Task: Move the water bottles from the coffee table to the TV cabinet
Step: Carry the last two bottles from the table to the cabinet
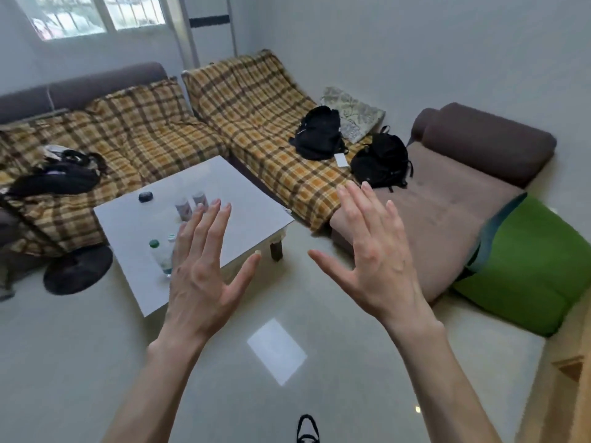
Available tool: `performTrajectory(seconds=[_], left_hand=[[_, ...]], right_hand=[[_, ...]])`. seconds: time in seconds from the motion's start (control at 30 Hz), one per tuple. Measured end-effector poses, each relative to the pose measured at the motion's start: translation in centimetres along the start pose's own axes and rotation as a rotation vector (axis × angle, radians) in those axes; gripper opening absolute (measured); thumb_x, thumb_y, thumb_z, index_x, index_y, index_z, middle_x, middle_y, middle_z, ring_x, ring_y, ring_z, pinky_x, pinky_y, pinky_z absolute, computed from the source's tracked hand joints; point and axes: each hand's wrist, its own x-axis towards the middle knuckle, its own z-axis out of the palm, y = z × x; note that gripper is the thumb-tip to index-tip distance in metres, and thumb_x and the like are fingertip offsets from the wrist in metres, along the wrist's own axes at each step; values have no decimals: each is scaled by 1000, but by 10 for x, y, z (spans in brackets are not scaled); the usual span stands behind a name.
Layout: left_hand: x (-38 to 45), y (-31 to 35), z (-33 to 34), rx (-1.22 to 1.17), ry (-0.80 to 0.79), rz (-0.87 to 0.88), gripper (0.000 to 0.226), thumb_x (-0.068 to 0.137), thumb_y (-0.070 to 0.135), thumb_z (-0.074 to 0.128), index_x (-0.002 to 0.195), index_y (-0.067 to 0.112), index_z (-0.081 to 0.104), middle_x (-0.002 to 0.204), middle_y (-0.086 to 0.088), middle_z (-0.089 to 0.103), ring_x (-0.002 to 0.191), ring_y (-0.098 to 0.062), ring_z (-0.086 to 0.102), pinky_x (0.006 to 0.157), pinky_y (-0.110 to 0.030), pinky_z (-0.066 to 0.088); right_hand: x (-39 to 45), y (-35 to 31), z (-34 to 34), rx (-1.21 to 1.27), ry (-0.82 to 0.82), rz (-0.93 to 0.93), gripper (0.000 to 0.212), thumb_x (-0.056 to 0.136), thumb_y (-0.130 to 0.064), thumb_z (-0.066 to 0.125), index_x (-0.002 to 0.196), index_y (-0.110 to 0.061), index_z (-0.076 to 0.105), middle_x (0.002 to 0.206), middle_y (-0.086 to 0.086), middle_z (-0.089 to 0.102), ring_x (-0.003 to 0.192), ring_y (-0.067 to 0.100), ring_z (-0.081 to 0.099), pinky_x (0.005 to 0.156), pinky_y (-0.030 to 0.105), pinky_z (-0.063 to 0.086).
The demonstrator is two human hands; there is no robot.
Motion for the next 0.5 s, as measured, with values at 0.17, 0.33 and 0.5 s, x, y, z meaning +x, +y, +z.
performTrajectory(seconds=[0.17, 0.33, 0.5], left_hand=[[37, -26, 14, 66, 68, -99, 80, 97, 59, 52, 163, 22, 27, 171, 0, 31, 163, -13, 14, 130, -52, 22], [56, -62, 13, 122, 94, -234, 81, 95, 49, 62, 163, 19, 30, 171, 0, 31, 162, -18, 17, 130, -53, 23], [66, -118, 12, 189, 97, -327, 80, 96, 55, 56, 162, 18, 31, 171, -1, 31, 163, -18, 17, 129, -53, 25]], right_hand=[[66, 5, 41, 82, -52, -120, 89, 97, -72, 41, 163, -17, 19, 170, 3, 22, 159, 19, 12, 126, 53, 21], [121, -12, 82, 168, -106, -209, 90, 96, -72, 41, 164, -18, 17, 171, 2, 19, 159, 17, 9, 127, 52, 20], [170, -41, 130, 225, -129, -299, 88, 97, -71, 43, 164, -18, 18, 171, 0, 19, 159, 14, 9, 129, 47, 13]])
